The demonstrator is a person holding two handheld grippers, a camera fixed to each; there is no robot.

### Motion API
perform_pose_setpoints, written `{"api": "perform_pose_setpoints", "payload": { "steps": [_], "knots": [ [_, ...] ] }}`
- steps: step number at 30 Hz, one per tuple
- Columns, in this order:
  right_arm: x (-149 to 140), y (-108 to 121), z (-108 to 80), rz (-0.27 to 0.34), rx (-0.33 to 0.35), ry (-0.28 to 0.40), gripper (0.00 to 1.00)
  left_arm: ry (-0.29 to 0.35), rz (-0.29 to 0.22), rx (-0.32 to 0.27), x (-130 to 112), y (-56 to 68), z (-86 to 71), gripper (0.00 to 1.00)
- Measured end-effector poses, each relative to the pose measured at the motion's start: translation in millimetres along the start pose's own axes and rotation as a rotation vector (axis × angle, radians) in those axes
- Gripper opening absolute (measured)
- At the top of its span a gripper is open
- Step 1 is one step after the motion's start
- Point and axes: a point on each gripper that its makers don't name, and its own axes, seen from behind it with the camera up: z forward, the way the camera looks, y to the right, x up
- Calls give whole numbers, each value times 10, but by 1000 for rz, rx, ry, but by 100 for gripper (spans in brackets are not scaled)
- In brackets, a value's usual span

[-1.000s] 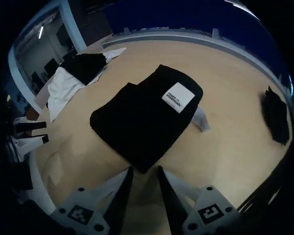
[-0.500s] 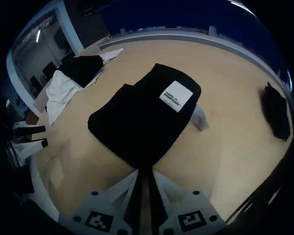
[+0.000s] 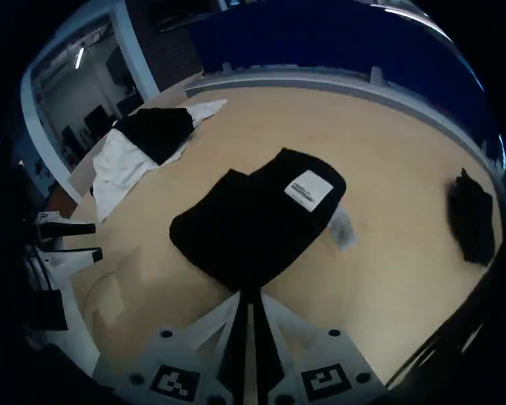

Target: Fold towel

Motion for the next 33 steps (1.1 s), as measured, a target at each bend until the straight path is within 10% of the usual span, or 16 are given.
{"api": "perform_pose_setpoints", "payload": {
  "steps": [17,33],
  "knots": [
    [976,174,-894,-388,-62,48,5,32,-1,-9,153,85,-9,93],
    [1188,455,-1318,-347,-59,64,5,49,11,-17,286,161,-26,93]
  ]
}}
